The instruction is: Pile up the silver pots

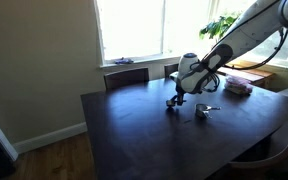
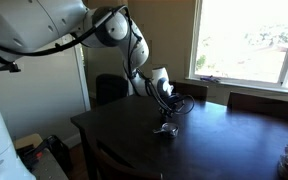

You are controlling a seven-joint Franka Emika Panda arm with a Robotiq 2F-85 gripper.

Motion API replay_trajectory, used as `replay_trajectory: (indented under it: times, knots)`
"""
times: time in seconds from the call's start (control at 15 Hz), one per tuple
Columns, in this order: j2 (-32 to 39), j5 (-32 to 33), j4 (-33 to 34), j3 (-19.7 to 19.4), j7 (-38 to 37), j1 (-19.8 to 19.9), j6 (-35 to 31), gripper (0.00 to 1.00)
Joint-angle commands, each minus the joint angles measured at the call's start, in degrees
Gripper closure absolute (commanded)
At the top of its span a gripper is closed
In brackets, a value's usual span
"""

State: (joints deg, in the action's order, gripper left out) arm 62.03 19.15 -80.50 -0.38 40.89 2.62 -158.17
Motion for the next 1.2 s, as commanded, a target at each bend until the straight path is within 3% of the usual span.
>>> replay_trajectory:
  times: [0.0, 0.4, 0.8, 1.0, 1.13]
  knots:
    - [-4.25, 3.9, -7.59, -6.31, -7.26, -3.6, -10.14, 0.93]
    - [-4.18, 7.54, -14.62, -17.89, -17.76, -10.7, -24.99, 0.92]
    - [-3.89, 3.62, -24.44, -30.81, -20.81, -21.75, -38.37, 0.92]
    - [-4.74, 0.97, -29.22, -32.3, -18.76, -23.98, -43.02, 0.92]
    - [-6.5, 0.51, -27.83, -29.79, -17.88, -22.52, -40.08, 0.93]
